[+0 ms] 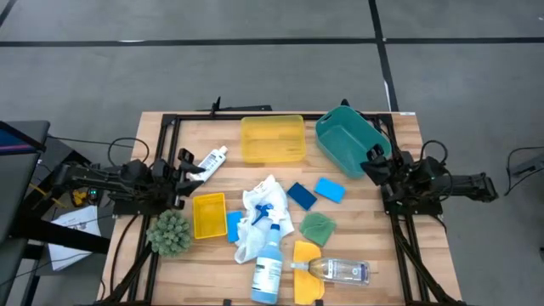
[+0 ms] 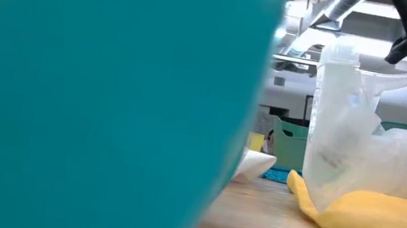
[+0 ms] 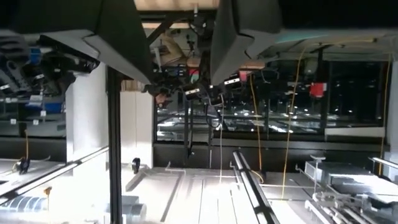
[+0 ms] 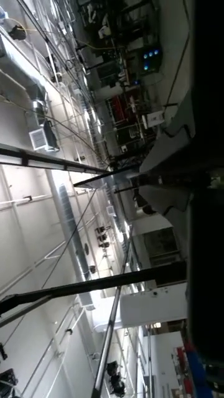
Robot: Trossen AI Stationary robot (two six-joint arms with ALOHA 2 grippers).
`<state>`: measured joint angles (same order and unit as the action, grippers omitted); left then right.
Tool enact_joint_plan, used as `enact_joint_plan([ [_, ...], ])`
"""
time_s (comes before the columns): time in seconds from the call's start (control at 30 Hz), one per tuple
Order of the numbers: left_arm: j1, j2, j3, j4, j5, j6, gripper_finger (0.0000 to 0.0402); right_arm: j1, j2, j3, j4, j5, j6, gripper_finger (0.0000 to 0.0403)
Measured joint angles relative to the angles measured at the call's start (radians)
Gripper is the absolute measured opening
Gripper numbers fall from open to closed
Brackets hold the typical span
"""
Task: Pick & Place Kitchen Items
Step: Put the white cleaning bottle into the top yellow bin
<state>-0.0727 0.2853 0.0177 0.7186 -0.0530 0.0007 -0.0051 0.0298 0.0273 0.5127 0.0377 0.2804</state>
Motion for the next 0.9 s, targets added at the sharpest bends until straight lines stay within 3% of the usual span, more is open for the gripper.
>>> enact_joint_plan([
  [0.33,0.000,0.094,0.000,-0.012,-0.122,0.050,0.0225,-0.032,0.035,0.011,-0.061,0.015,0.024,0.0207],
  [0.47,0.000,0.147,0.000,0.056,-0.157,0.079,0.0251,-0.036,0.036,0.018,-0.121,0.015,0.040,0.0259],
  [0.7,0.000,0.217,0.000,0.256,-0.157,0.160,0.0293,-0.019,0.035,0.017,-0.208,-0.019,0.158,0.0278],
  [0.8,0.000,0.234,0.000,0.318,-0.150,0.192,0.0311,0.041,0.035,-0.013,-0.203,-0.071,0.233,0.0278],
  [0.9,0.000,0.242,0.000,0.332,-0.122,0.201,0.0329,0.148,0.040,-0.019,-0.209,-0.056,0.263,0.0278],
])
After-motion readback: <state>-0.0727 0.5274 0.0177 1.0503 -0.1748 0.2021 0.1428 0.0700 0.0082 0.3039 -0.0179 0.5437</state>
